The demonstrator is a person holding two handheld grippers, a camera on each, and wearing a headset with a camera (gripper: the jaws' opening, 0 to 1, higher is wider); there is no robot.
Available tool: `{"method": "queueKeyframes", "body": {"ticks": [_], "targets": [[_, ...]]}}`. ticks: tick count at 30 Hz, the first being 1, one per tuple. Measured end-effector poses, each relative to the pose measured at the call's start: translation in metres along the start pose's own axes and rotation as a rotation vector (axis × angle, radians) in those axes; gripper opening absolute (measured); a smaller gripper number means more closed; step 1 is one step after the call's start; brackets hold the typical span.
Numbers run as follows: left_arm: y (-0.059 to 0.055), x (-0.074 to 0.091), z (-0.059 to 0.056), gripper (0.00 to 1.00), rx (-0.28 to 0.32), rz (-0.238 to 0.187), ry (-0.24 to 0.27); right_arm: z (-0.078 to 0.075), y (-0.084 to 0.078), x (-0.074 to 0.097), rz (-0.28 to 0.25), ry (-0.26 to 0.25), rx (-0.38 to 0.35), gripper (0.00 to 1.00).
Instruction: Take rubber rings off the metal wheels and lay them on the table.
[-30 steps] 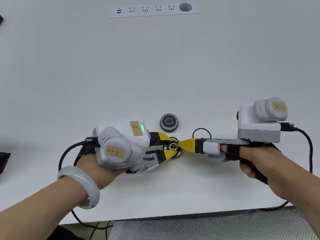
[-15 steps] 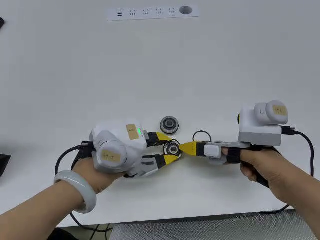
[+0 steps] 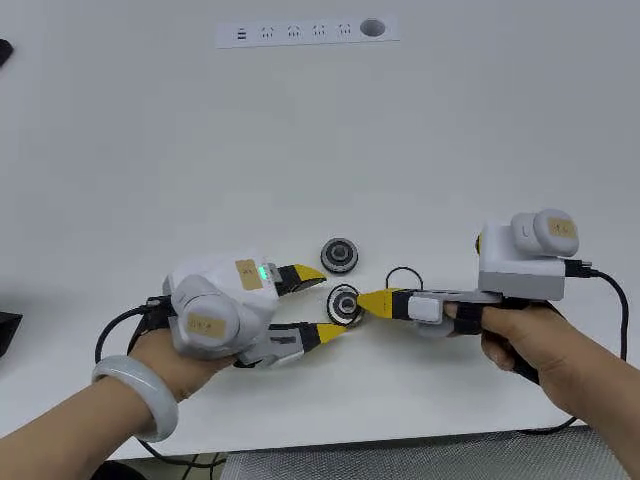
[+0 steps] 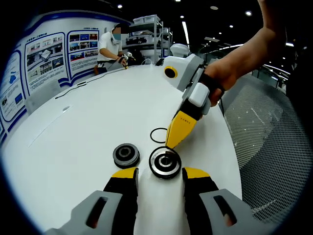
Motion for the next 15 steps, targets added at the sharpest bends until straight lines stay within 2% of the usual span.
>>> {"method": "queueKeyframes", "body": {"ticks": [15], "targets": [[-0.0057,0.0082,0.0034,0.44,0.021,0.000,0.031,0.0070,0.0010,0.0030,-0.029,0.016,-0.005,0.02]]}}
Point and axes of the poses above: the centre of the closed fingertips' face, and the gripper's own axes: x roughly backward along the fingers, z roughly to its left, y roughly out of its top, the point moved 9 cm from there along x, roughly backward along the fingers, and after that the axes turned 7 degrees about x, right-handed, at the moved point
